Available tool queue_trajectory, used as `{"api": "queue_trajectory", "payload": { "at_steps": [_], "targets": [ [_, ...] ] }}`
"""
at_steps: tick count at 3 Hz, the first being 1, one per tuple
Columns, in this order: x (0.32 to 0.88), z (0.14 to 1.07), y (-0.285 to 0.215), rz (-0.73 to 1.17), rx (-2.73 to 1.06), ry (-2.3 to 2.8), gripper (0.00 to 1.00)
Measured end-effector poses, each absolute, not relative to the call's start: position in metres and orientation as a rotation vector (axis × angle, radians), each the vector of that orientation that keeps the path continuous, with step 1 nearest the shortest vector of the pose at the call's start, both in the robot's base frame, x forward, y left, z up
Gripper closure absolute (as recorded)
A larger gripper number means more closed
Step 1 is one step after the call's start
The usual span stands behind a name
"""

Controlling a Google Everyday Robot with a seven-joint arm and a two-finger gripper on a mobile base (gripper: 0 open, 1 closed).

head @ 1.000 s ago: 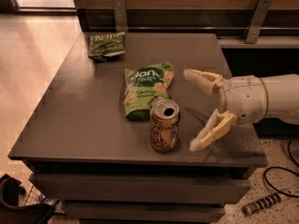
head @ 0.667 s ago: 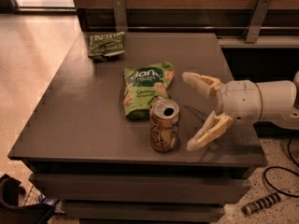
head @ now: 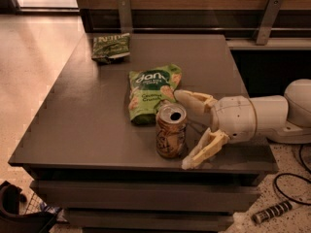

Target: Pick orange can

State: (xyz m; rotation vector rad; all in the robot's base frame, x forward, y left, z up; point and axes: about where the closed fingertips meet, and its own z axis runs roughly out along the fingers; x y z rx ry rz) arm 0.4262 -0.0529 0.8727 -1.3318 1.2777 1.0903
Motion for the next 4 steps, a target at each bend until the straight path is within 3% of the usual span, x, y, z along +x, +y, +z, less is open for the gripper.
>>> {"api": "queue_trajectory", "payload": {
  "at_steps": [1, 4],
  "targets": [
    [0.4256, 0.8735, -0.0509, 1.092, -1.336, 1.275, 0.21],
    [0.4238, 0.8756, -0.0449, 1.096, -1.348, 1.267, 0.9]
  ]
}}
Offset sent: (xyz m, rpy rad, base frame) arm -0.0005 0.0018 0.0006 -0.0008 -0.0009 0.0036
